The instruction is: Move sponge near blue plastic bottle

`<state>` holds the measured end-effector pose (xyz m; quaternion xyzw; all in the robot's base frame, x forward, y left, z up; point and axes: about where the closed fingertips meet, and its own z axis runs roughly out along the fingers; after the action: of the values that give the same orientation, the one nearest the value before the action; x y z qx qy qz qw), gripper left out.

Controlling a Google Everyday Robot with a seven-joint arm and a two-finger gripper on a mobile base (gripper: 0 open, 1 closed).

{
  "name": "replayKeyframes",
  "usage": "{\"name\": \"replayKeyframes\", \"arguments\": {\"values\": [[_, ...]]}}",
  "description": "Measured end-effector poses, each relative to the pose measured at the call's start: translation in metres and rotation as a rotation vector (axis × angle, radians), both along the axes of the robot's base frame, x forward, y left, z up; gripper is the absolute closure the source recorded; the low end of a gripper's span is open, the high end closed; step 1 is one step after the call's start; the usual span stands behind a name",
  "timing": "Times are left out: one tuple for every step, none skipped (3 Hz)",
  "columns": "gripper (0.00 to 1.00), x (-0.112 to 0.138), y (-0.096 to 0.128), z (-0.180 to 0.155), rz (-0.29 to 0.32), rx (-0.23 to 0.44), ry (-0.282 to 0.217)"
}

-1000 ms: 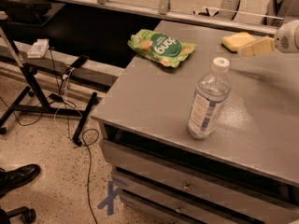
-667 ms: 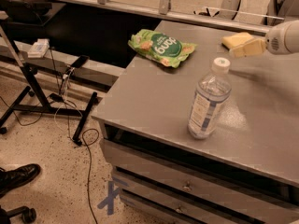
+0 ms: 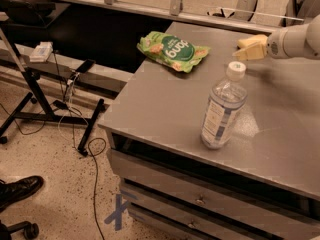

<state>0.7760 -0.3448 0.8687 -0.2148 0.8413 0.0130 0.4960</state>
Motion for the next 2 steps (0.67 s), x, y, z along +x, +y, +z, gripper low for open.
{"name": "replayKeyframes", "arguments": {"values": [[0.0,0.024,-0.004,-0.002,-0.039,0.007,-0.02],[0.0,0.038,-0.004,-0.009,-0.066,0.017,-0.018]]}}
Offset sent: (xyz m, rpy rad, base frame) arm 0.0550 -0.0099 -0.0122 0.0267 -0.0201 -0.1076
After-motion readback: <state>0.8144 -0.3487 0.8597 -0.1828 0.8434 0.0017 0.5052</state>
